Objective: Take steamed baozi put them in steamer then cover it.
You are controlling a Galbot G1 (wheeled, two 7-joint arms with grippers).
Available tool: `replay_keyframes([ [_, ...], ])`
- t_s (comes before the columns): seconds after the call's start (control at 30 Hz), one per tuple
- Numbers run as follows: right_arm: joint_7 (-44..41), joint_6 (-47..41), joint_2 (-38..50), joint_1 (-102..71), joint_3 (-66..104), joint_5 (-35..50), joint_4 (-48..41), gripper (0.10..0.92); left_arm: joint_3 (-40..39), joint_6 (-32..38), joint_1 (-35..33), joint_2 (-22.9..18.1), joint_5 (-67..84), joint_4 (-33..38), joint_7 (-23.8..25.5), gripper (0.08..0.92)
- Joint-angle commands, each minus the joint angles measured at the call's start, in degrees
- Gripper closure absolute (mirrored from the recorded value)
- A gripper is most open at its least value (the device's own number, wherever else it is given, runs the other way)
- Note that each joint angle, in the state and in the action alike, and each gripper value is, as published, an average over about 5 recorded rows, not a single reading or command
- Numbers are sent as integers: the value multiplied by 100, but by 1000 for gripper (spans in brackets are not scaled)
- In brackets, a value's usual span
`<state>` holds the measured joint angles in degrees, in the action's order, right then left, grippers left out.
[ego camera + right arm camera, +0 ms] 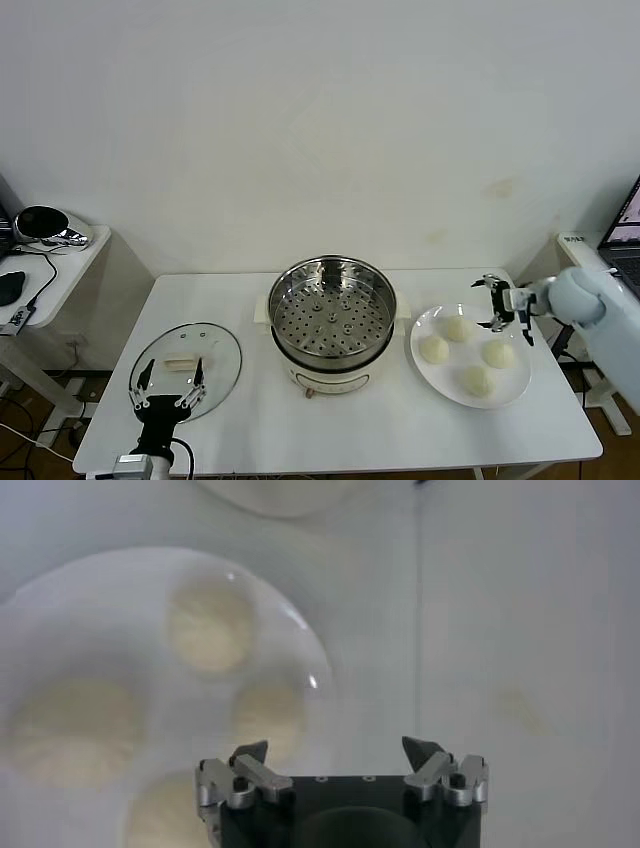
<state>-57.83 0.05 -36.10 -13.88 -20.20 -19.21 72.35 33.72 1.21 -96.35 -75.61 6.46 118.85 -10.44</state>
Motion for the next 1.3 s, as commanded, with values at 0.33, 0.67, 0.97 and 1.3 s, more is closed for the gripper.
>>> replay_keyframes([
  [0.33,-610,-13,-980,998,-1388,1,-1650,203,87,13,-8,44,-48,-57,37,177],
  [0.67,-570,-35,-1502,871,-1122,-178,-2389,203,91,35,-10,38,-135,-66,52,177],
  [0.97,-560,-79,-1771,935,-1087,-320,-2700,203,115,74,-19,27,-164,-91,53,177],
  [1.3,-566,-95,-1823,914,-1096,-363,-2770,242,98,108,-19,-3,-236,-105,53,177],
])
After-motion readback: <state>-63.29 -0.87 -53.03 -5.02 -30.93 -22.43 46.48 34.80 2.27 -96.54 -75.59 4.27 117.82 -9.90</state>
